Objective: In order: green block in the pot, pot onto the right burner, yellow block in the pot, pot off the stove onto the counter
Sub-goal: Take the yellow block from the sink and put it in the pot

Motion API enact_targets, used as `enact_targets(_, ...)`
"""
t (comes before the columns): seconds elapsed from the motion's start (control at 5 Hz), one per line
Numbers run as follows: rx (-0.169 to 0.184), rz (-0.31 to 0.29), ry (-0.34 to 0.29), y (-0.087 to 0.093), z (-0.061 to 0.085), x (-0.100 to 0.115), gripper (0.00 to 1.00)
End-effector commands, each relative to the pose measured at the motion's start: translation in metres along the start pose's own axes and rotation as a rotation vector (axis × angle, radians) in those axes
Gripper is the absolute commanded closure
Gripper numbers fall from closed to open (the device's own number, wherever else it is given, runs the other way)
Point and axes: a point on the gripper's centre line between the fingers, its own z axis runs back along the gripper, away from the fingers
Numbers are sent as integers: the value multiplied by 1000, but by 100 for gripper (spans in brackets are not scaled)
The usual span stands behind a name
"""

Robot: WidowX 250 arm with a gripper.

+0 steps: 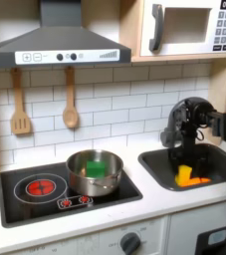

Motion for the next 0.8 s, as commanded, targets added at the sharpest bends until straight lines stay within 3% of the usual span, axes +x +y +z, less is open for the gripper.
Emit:
enact_targets(0.0,-7,-7,19,2,-9,1,0)
enact_targets(0.2,-10,-18,25,2,-11,2,0)
enact_targets(0.4,-6,-8,25,2,-14,3,100)
enact_targets(0.6,-5,-13,27,3,-14,4,100)
